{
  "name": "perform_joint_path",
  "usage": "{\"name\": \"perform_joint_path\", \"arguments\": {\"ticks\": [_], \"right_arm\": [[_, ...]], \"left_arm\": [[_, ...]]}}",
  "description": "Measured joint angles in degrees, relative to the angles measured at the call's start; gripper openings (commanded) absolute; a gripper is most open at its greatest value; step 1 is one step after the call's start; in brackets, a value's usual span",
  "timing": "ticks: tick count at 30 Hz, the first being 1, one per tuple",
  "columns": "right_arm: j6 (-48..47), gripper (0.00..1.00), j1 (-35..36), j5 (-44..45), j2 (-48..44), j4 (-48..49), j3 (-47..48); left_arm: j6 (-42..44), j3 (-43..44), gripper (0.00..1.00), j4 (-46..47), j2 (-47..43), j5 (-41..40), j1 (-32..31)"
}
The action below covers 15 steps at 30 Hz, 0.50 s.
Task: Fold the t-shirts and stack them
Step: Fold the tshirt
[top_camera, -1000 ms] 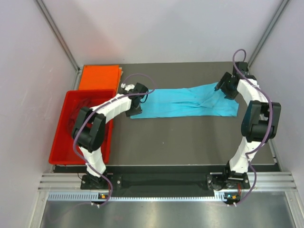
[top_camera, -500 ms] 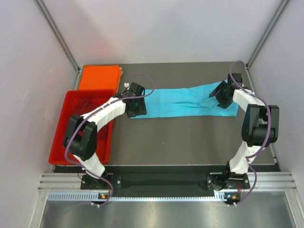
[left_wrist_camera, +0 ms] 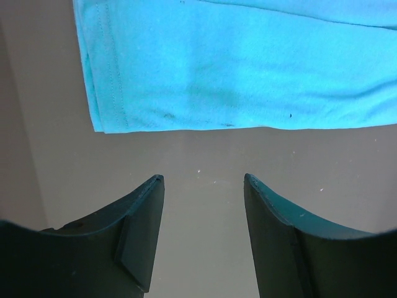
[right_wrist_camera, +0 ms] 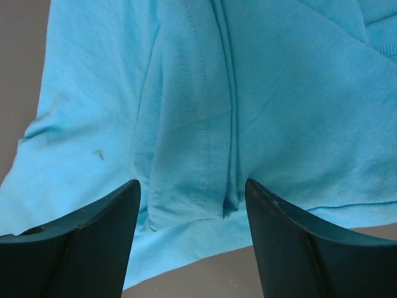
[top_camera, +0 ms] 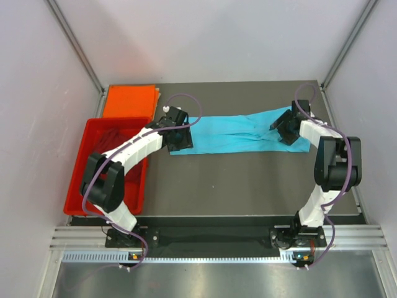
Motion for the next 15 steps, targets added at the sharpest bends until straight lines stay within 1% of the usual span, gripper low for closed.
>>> {"name": "perform_joint_path", "arguments": {"ticks": [10, 15], "right_arm": [[1.31, 0.64, 0.28, 0.68, 0.0, 2.36, -1.99], [1.88, 0.63, 0.35, -0.92, 0.02, 6.62, -2.1]], "left_arm": [[-0.07, 0.0, 0.59, -0.02, 0.0, -0.98, 0.0], [-0.31, 0.0, 0.59, -0.02, 0.0, -0.98, 0.0]]}}
